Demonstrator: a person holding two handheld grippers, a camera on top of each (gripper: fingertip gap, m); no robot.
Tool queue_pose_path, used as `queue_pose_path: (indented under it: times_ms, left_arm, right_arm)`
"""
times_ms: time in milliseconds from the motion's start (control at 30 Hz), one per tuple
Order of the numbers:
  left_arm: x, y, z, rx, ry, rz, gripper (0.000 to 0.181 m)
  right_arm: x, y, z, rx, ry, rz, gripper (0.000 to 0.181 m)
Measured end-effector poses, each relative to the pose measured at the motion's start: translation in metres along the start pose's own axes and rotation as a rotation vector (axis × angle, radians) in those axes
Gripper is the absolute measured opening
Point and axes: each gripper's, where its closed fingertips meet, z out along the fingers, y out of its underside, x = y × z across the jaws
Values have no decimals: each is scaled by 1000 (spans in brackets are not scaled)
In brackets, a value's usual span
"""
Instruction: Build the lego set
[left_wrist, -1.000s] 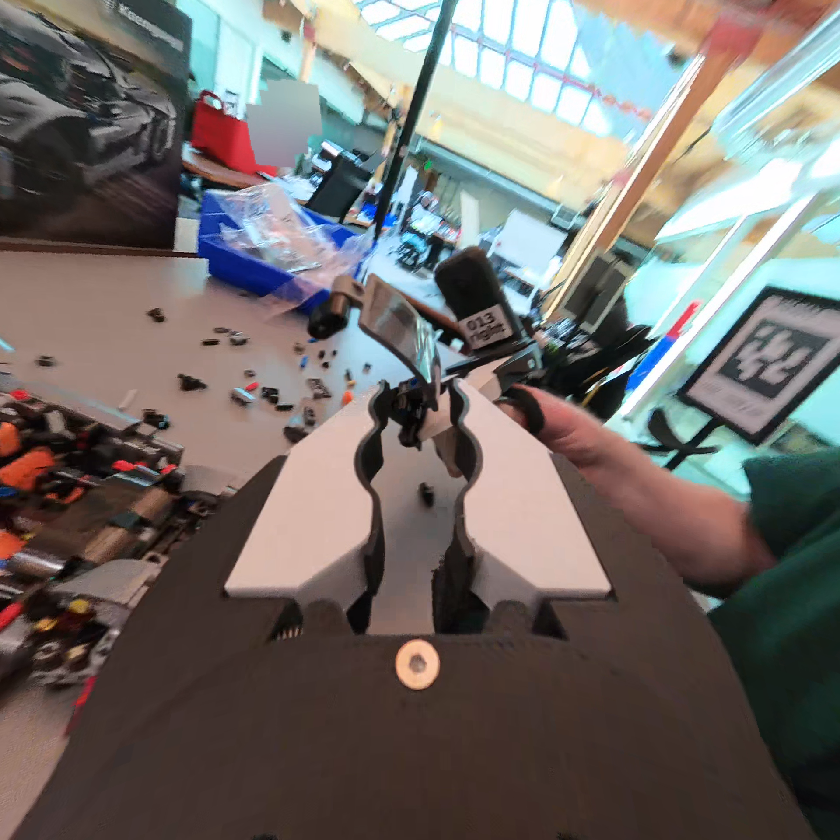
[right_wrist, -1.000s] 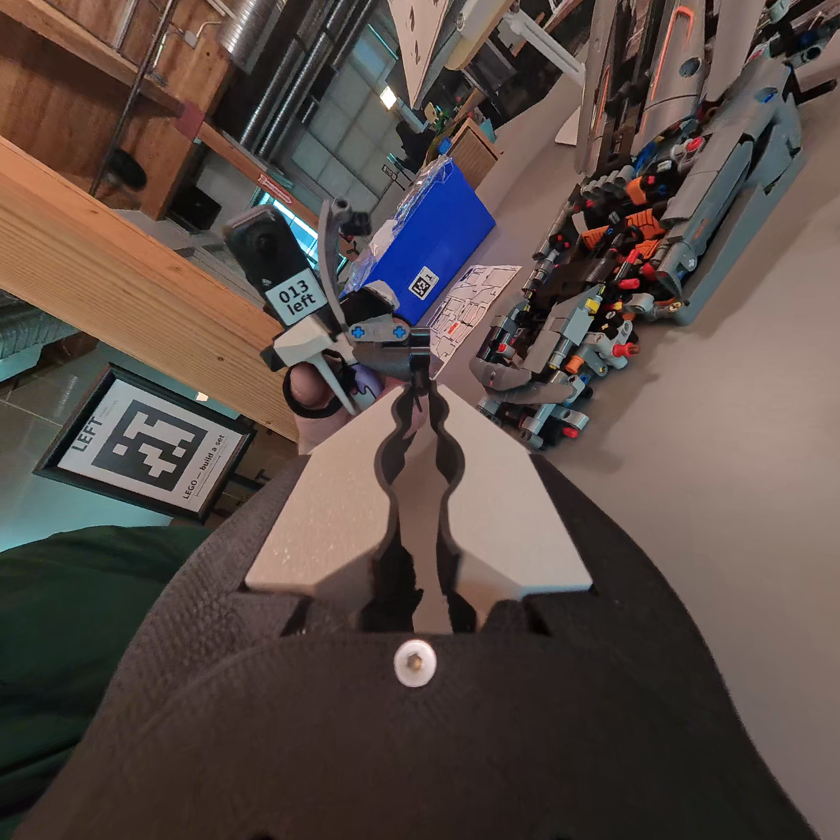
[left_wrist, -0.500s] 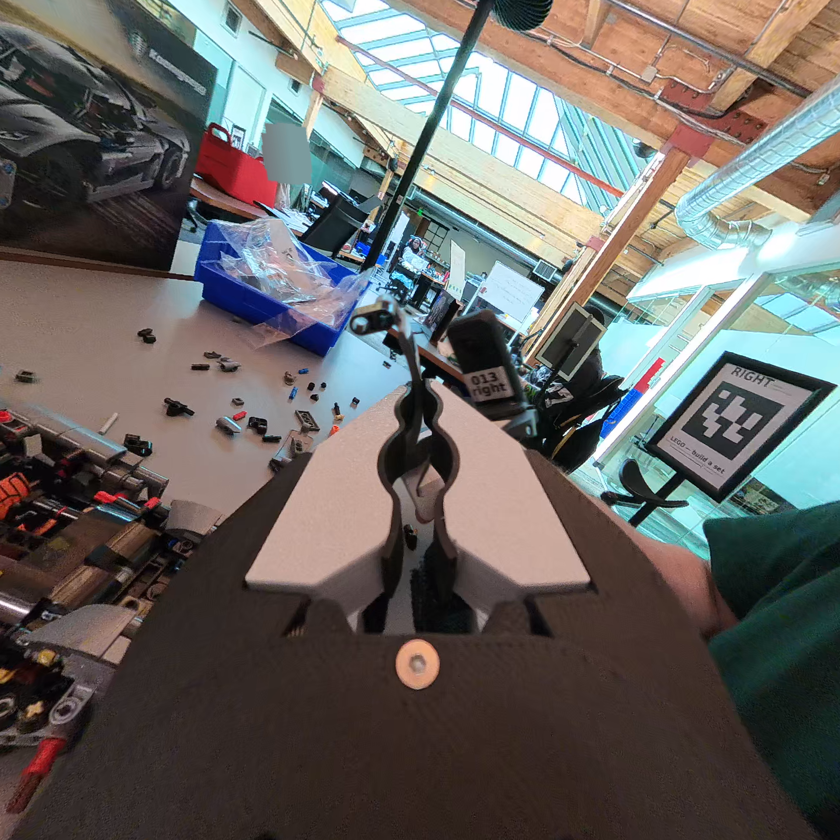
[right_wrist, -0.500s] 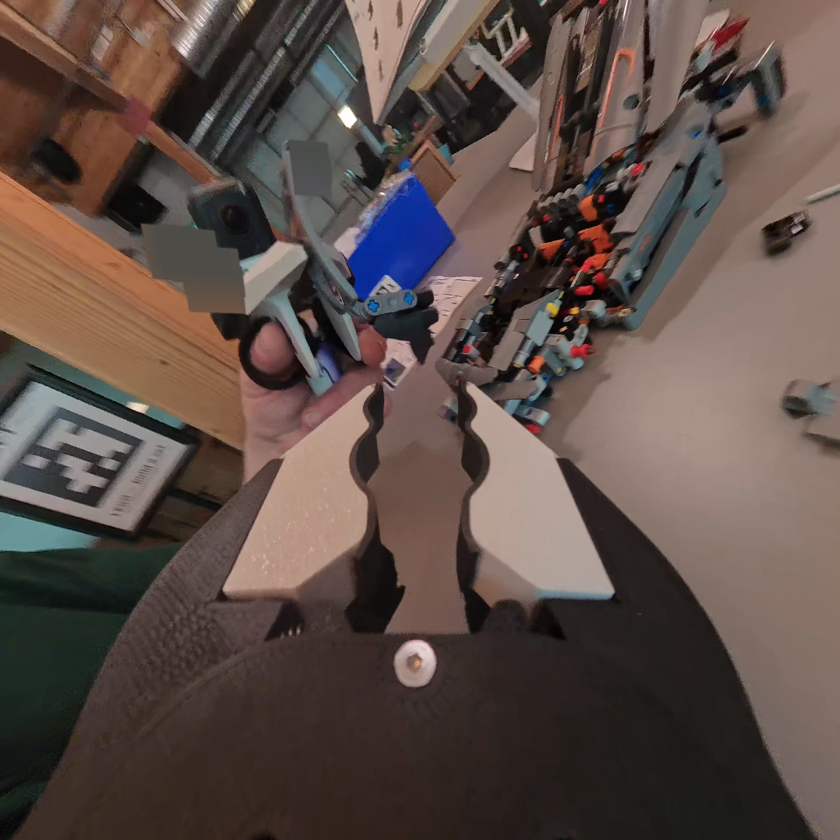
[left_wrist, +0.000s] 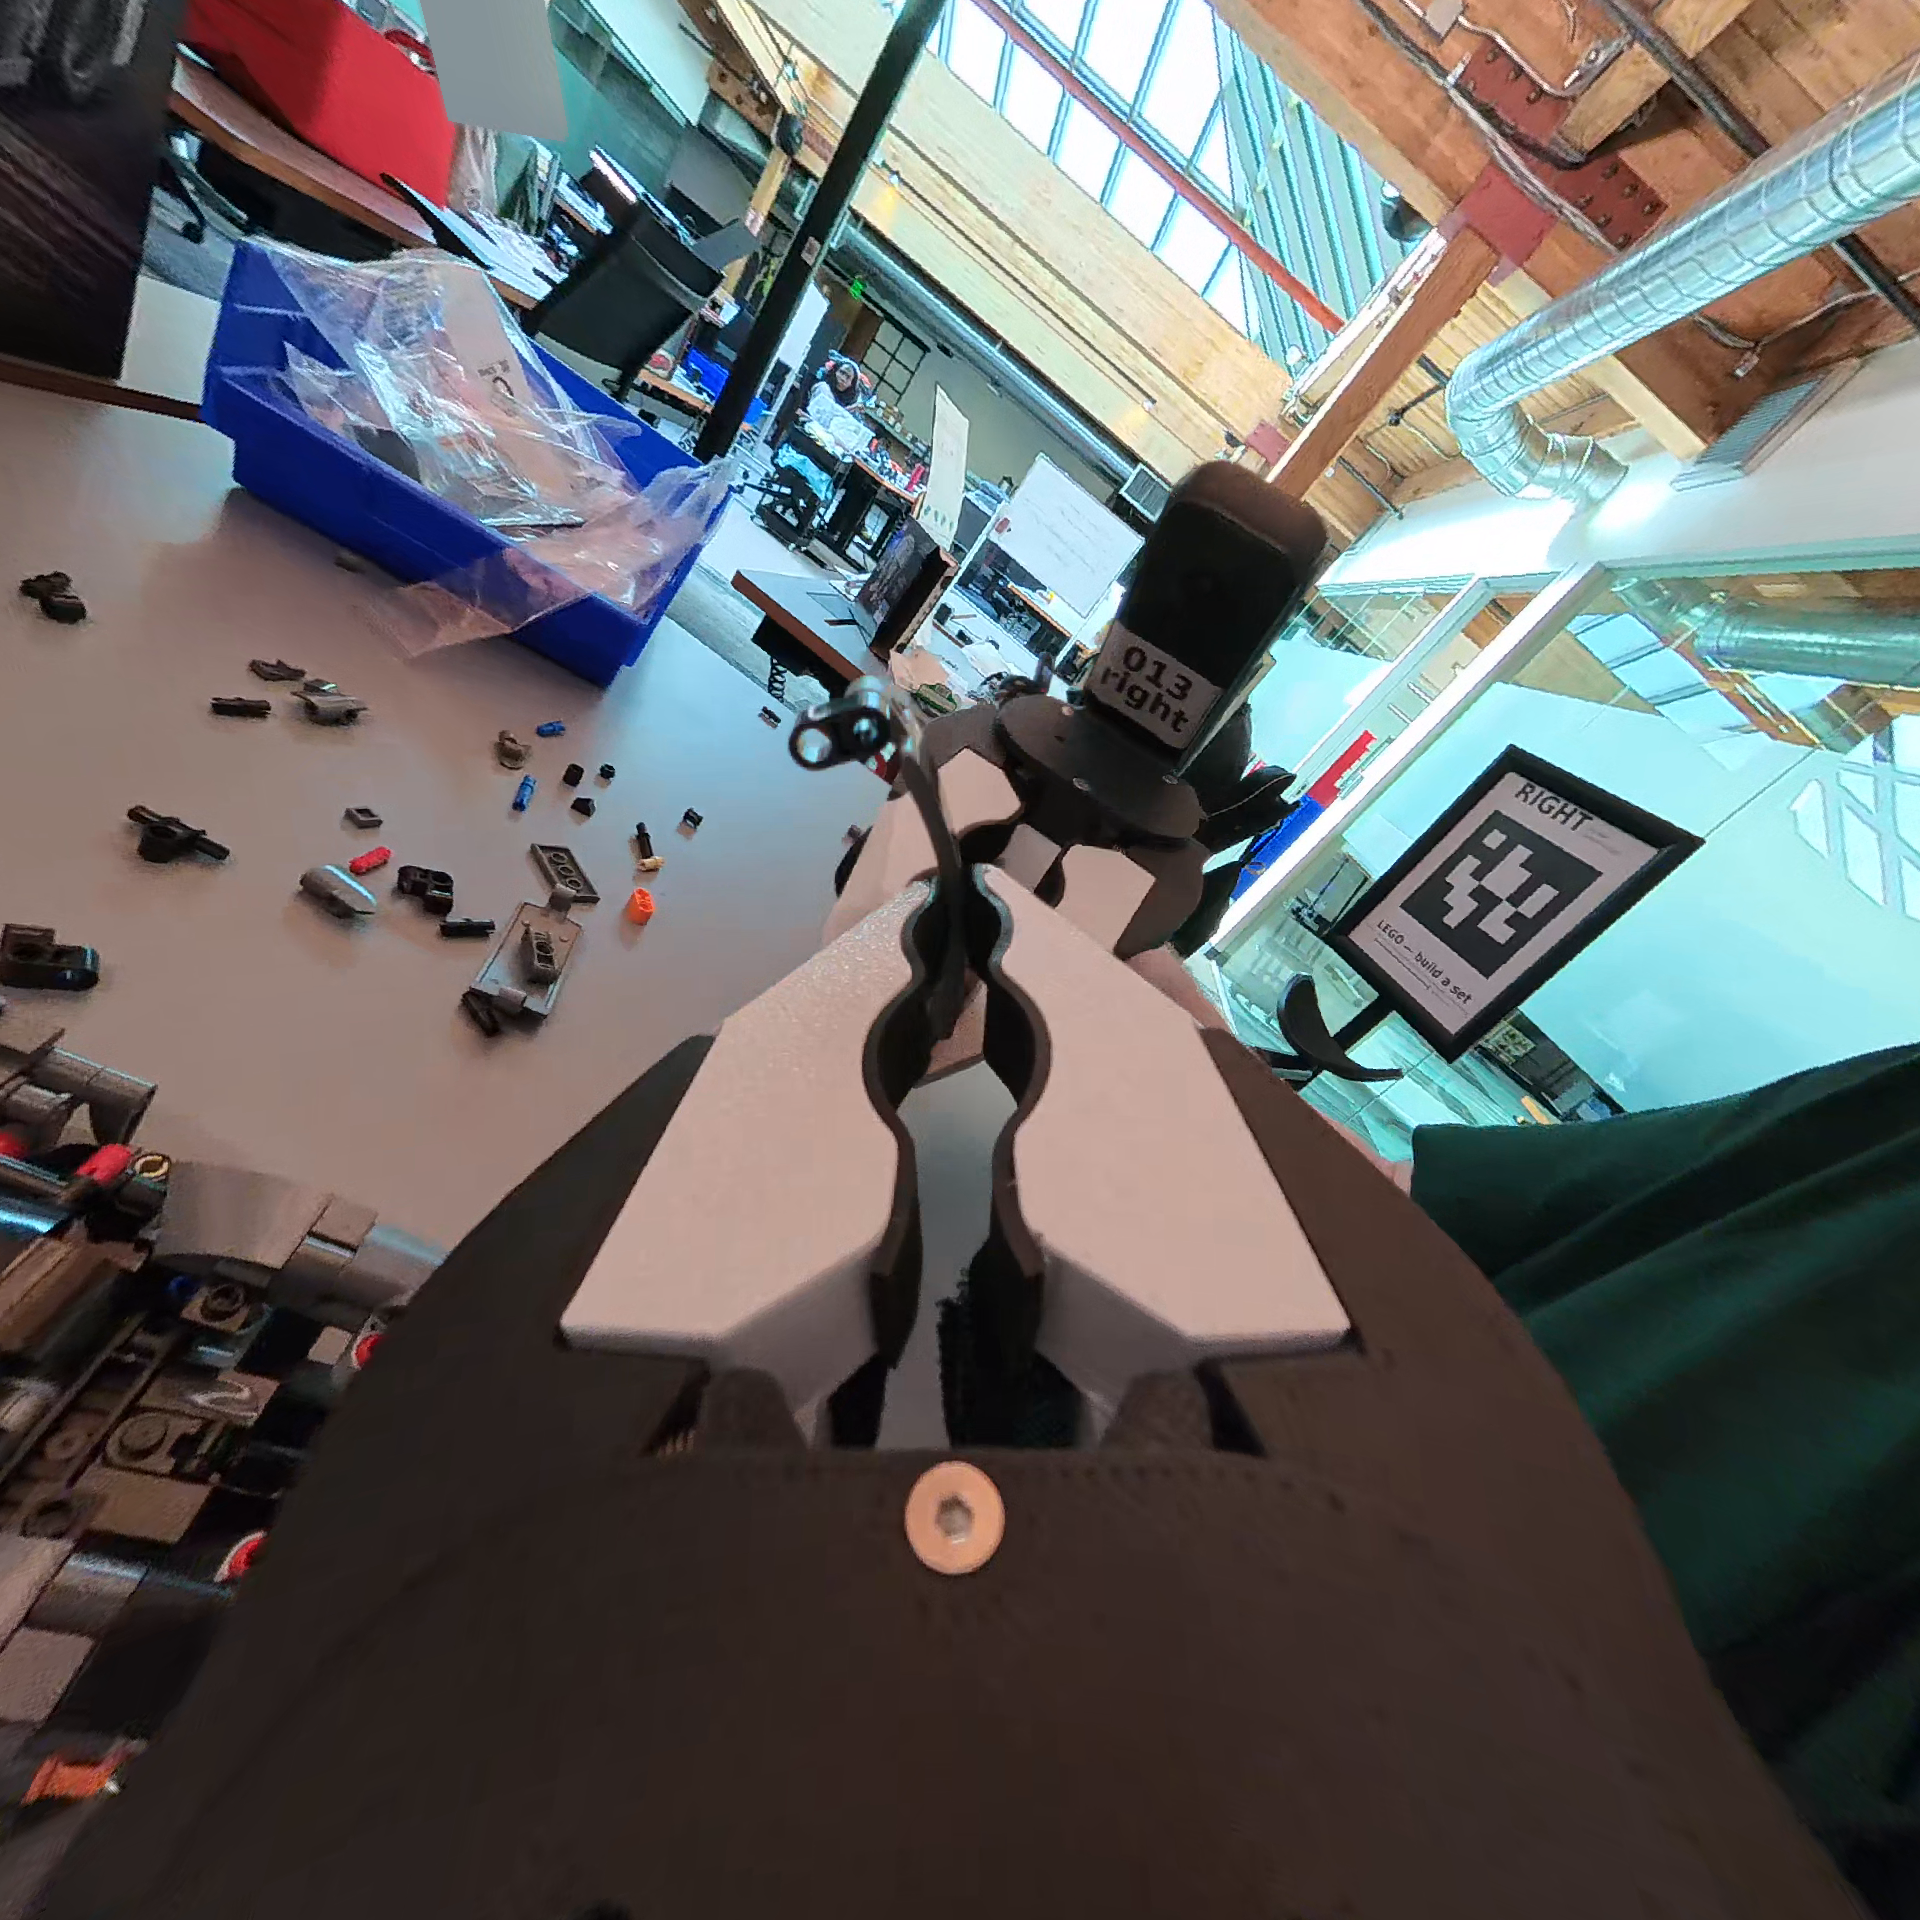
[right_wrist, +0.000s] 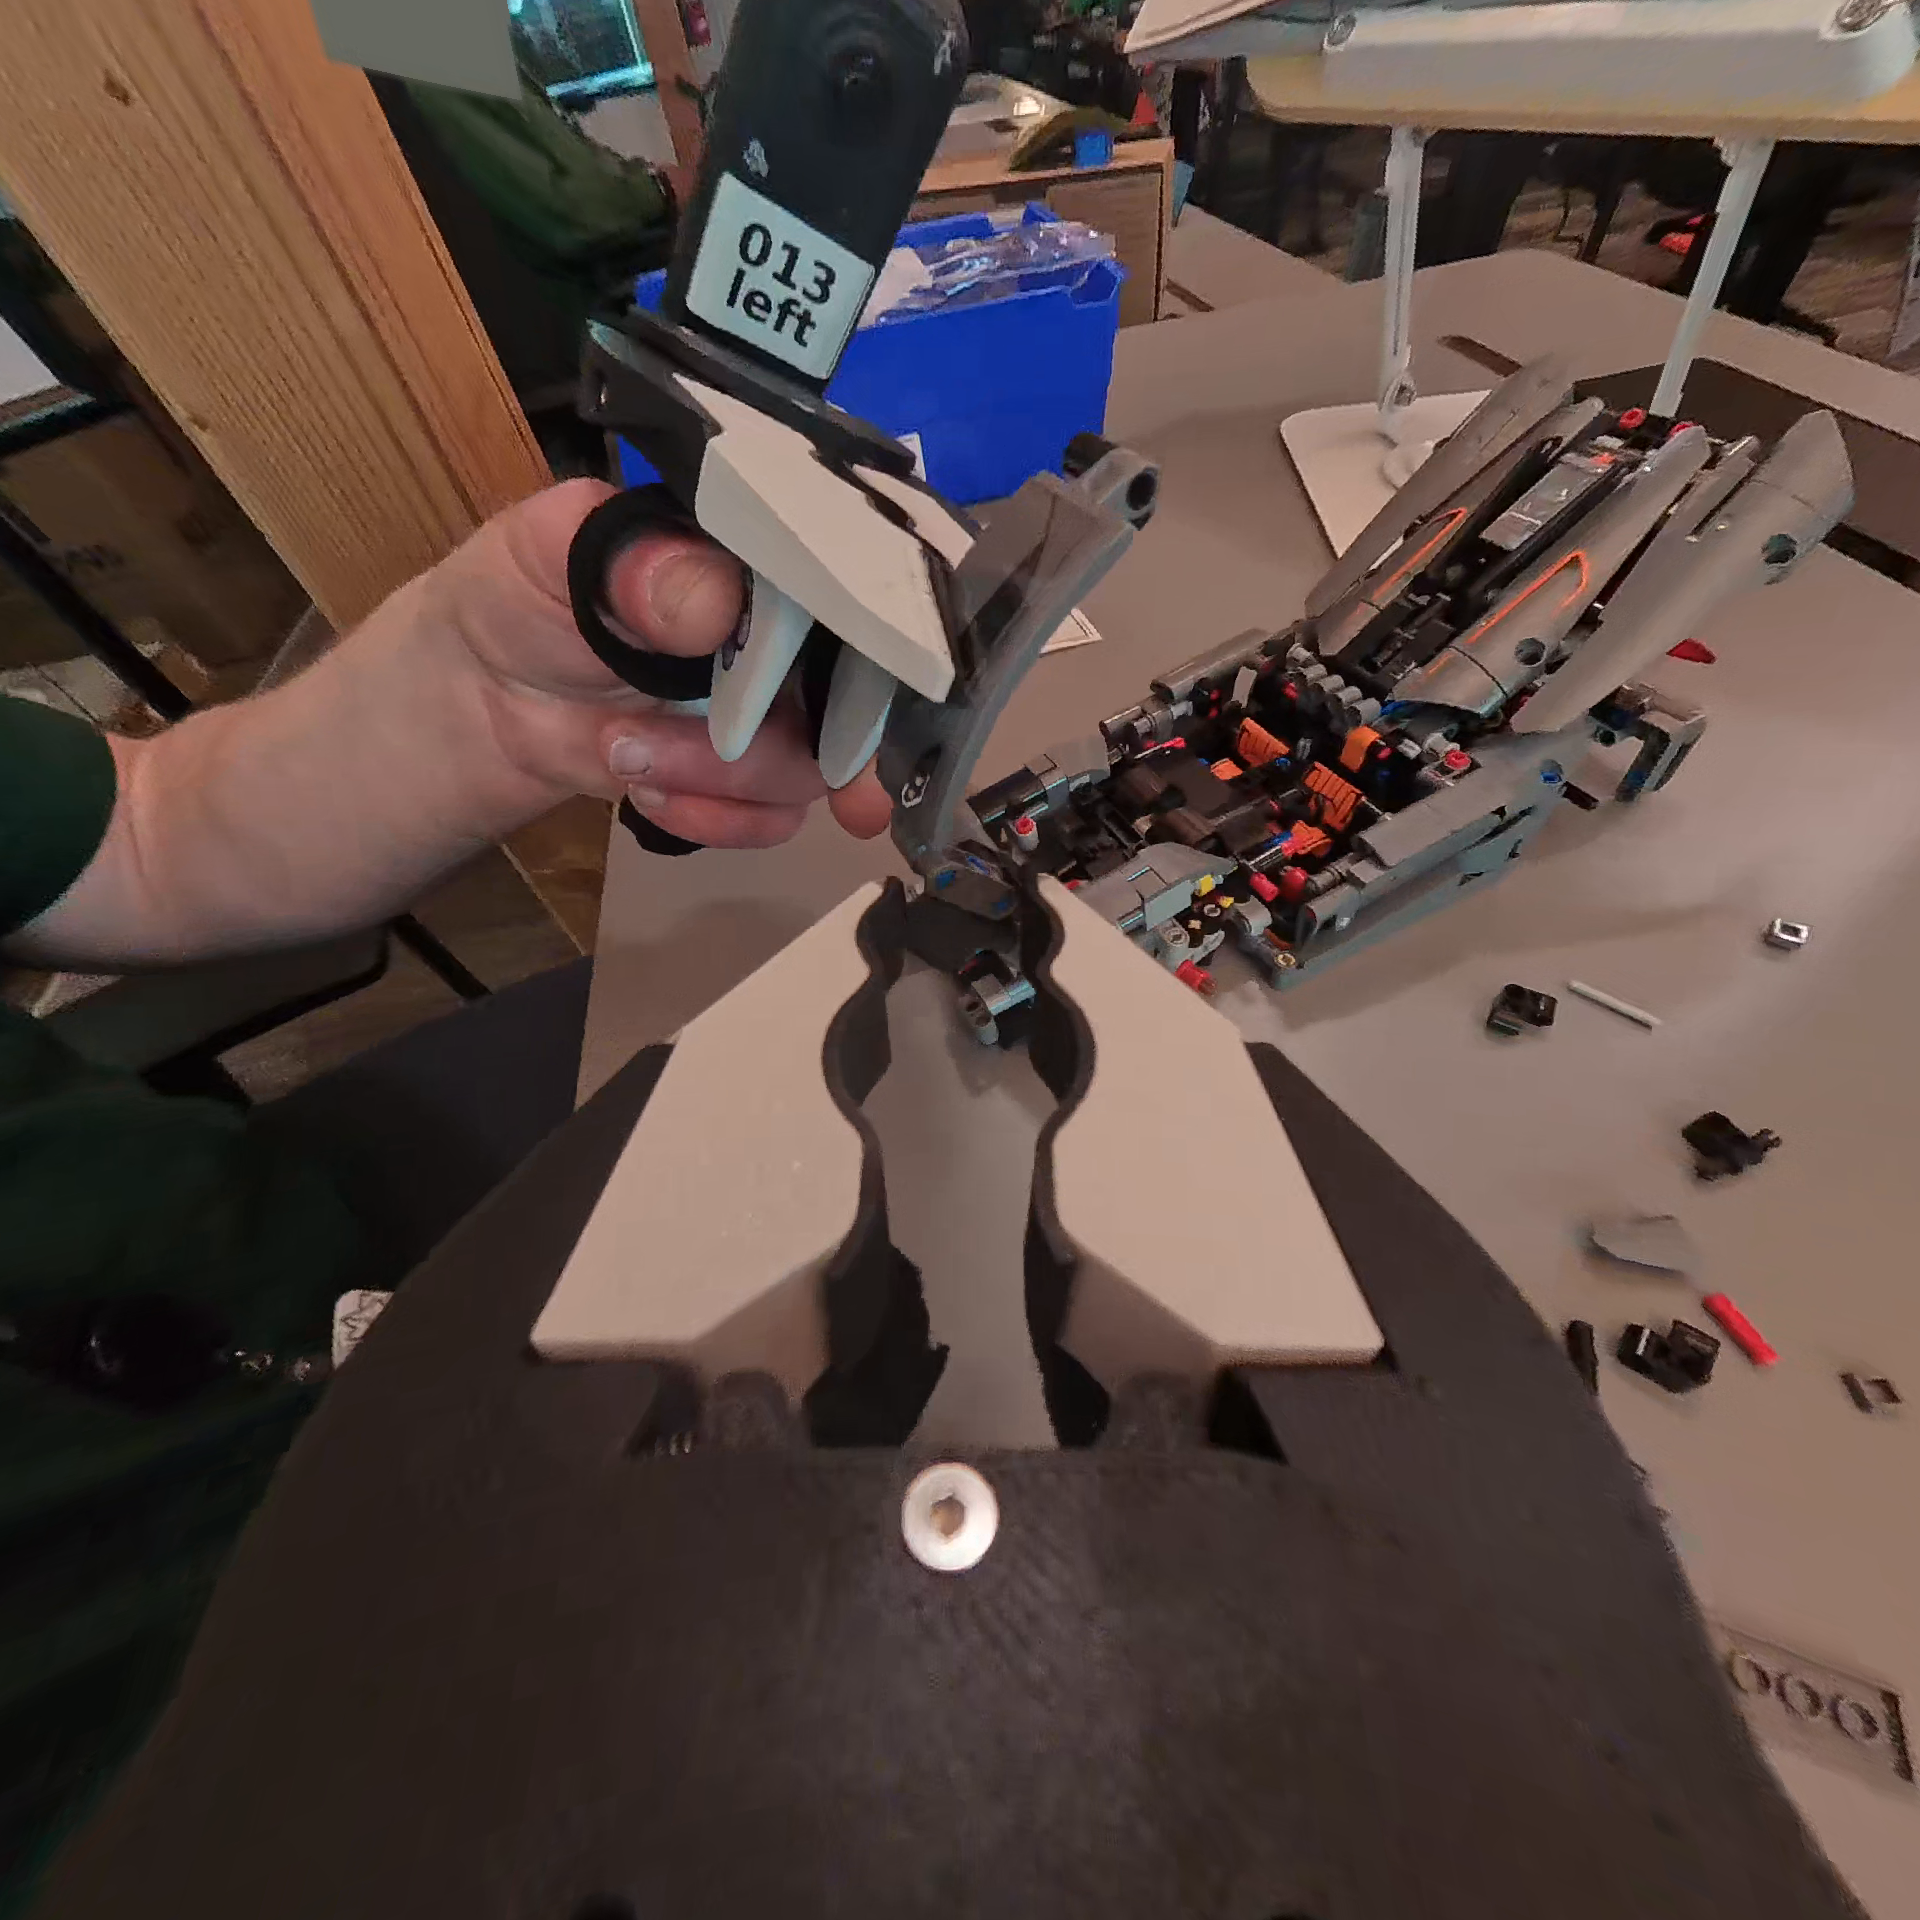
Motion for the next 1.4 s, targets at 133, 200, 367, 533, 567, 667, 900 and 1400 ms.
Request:
queue_pose_path:
  times_ms: [133, 200, 367, 533, 567, 667, 900, 1400]
  left_arm:
    - [-11, 0, 0, 22, -19, -36, 0]
    - [-19, -1, 0, 30, -83, -5, 4]
    - [-41, -8, -22, 20, -356, 172, 37]
    - [-47, 4, -59, -51, -561, 324, 41]
    - [-53, 12, -68, -101, -627, 358, 43]
    - [-63, 32, -92, -179, -736, 398, 44]
    - [-79, 63, -117, -261, -782, 357, 42]
    - [-91, 86, -111, -385, -793, 389, 40]
  right_arm:
    - [7, 6, 4, -44, 14, -1, 19]
    - [10, 7, 5, -32, -11, 58, 19]
    - [25, 28, 8, -73, -6, 207, 18]
    - [41, 61, 20, -162, 42, 395, 17]
    - [44, 67, 23, -180, 51, 435, 14]
    - [48, 80, 33, -211, 77, 510, 5]
    - [55, 82, 37, -233, 167, 504, 6]
    - [74, 79, 35, -353, 479, 335, 5]
